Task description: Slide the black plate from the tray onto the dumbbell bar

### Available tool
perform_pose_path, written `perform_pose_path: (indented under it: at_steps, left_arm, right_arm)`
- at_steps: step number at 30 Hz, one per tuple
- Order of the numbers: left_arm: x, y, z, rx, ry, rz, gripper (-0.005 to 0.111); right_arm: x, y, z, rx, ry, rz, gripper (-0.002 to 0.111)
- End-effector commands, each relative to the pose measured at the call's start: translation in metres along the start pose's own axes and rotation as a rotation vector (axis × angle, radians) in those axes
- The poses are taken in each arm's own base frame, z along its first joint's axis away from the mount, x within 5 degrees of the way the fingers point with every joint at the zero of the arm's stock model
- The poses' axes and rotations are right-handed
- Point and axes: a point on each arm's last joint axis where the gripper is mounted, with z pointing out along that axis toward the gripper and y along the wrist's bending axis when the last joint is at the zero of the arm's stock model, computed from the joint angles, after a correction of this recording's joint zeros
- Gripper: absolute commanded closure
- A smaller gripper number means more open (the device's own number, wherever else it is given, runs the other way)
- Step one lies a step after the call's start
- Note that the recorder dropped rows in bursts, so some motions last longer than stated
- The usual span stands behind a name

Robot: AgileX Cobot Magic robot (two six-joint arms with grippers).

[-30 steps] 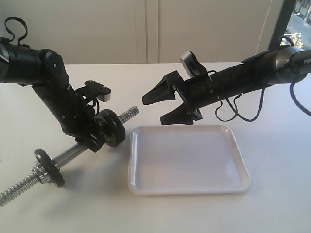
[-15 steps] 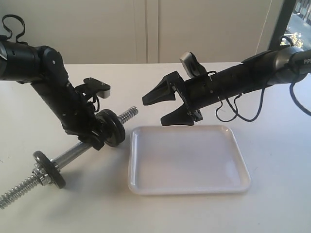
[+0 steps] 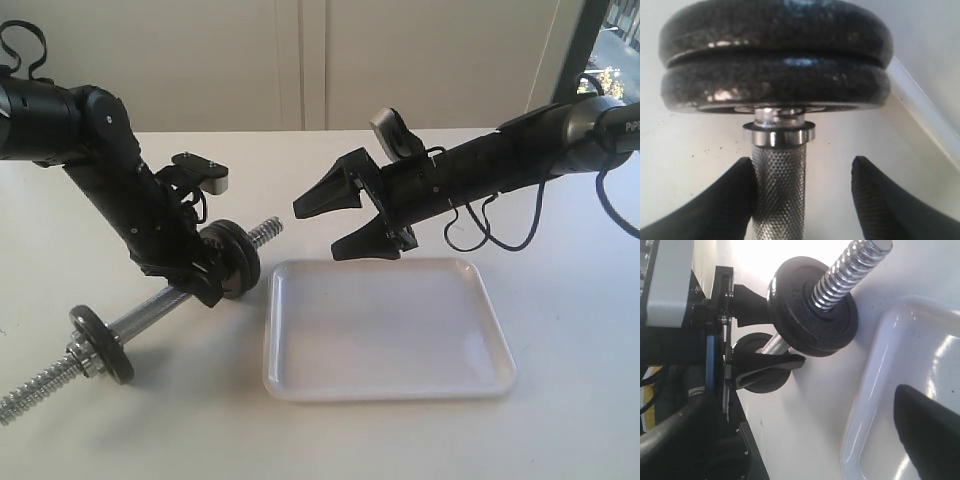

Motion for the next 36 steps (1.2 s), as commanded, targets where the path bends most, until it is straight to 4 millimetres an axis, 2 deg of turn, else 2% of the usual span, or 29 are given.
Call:
perform_pose_path:
  at_steps: [1,36]
  left_arm:
    - [0.0009,-0.0024,-0.0064,0.013,0.002,-0.01,0.045]
    - [-0.0007,-0.0005,-0.0128,-0.027,-0.021,0.018,0.045]
  right_arm:
    - [-0.0021,0.0045,-0.0051,-0.005,-0.007,-0.013,0.022]
    - [-0.002,0.0043,-0.0051,-0.004,-0.006,-0.014,0.022]
